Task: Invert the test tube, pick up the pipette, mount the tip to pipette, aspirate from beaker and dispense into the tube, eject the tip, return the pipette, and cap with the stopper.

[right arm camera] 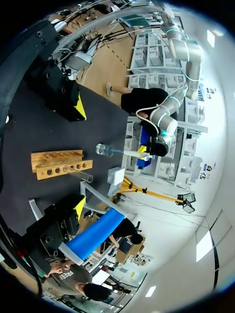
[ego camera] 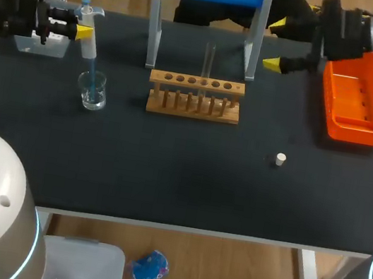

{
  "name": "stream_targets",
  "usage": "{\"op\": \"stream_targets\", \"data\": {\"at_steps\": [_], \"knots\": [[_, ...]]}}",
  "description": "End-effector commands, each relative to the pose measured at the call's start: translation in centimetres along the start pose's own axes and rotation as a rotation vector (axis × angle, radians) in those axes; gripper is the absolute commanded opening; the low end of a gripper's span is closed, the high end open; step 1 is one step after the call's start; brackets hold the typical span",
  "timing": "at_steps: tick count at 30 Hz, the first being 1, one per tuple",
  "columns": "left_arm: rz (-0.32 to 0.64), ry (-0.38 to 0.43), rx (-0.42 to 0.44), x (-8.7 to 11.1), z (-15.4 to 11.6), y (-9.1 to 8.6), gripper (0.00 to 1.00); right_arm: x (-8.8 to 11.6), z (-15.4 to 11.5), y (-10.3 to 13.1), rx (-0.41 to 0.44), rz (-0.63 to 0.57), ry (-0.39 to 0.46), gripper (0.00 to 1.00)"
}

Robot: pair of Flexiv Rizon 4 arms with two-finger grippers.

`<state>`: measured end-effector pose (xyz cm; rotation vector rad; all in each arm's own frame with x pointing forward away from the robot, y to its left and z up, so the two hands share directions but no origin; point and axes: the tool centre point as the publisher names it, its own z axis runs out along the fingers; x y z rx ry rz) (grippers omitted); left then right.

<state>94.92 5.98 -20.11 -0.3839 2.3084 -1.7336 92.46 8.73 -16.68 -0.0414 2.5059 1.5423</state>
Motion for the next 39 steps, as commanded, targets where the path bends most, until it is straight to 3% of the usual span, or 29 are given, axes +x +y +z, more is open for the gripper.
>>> {"op": "stream_targets", "data": {"at_steps": [1, 9, 26, 39], "knots": [[0.000, 0.003, -0.001, -0.1, -0.1, 0.0, 0.00, 0.1, 0.4, -1.0, -0.017, 0.003, 0.007, 1.00], [0.000, 0.003, -0.001, -0.1, -0.1, 0.0, 0.00, 1.3, 2.1, -2.8, -0.025, -0.012, 0.035, 1.00], [0.000, 0.003, -0.001, -0.1, -0.1, 0.0, 0.00, -0.5, 2.3, -4.3, -0.033, -0.019, 0.038, 1.00], [0.000, 0.003, -0.001, -0.1, -0.1, 0.0, 0.00, -0.5, 2.3, -4.3, -0.033, -0.019, 0.038, 1.00]]}}
